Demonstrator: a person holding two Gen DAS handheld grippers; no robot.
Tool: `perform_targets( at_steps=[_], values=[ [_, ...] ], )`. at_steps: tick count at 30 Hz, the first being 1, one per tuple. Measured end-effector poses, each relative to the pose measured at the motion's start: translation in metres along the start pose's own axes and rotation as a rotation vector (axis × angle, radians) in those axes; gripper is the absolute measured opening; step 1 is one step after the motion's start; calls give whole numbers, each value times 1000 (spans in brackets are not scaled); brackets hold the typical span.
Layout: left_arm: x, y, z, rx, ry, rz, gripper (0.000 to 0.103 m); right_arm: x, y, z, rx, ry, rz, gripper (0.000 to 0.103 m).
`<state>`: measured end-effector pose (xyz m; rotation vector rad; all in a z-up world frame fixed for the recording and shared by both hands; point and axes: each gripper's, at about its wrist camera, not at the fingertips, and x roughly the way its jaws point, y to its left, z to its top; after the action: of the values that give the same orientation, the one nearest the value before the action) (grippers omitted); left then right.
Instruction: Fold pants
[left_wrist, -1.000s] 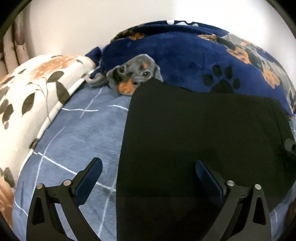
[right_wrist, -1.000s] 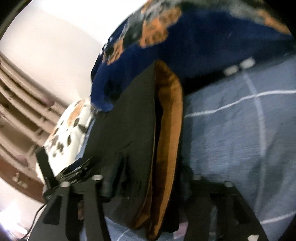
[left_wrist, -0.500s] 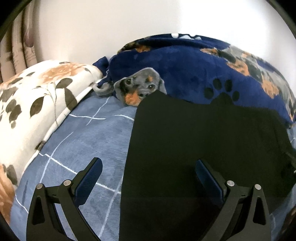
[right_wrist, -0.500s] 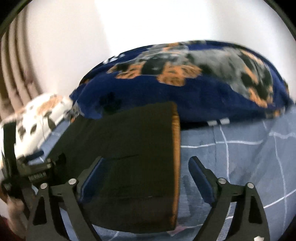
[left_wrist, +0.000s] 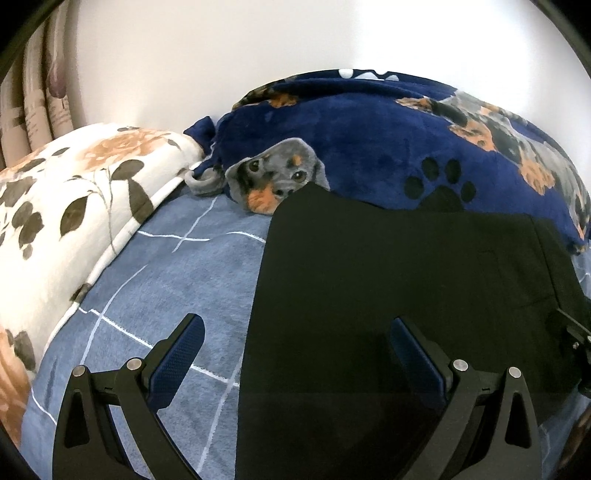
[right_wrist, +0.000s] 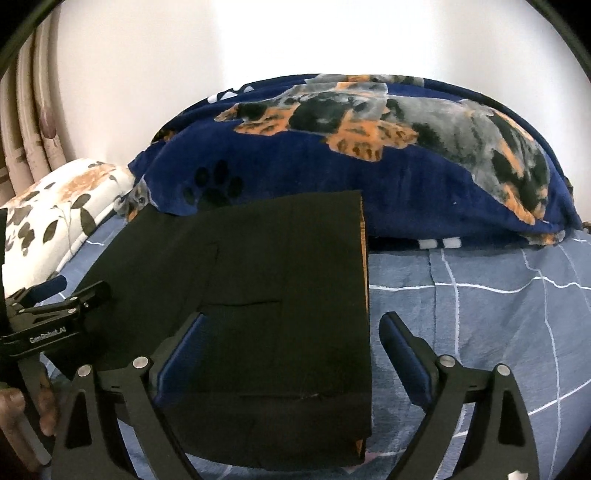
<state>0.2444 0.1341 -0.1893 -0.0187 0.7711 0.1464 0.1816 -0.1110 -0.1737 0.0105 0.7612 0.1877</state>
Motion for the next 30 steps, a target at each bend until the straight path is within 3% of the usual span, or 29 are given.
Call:
perform_targets(
  at_steps=[9, 16, 18, 21, 23, 26, 30],
  values=[
    [-1, -5, 0, 23, -4, 8, 100, 6, 5, 1, -25, 37, -33, 94],
    [-28, -8, -4, 25, -125, 48, 100, 8, 5, 3, -31, 46, -50, 94],
    [-39, -9, -6, 25, -125, 56, 100, 6, 4, 2, -24, 71, -90, 94],
    [-65, -8, -10, 10, -142, 15, 100, -21, -1, -6, 51, 61, -57, 94],
    [-93, -8, -12, 1, -196, 4, 100, -50, -1, -18, 90, 34, -23, 95],
    [-136, -8, -13, -19, -305, 11, 103, -84, 2, -32, 94, 23, 14, 95],
    [-184, -17, -11, 27, -345, 27, 103, -125, 2, -43, 98, 3, 49, 95]
  ],
)
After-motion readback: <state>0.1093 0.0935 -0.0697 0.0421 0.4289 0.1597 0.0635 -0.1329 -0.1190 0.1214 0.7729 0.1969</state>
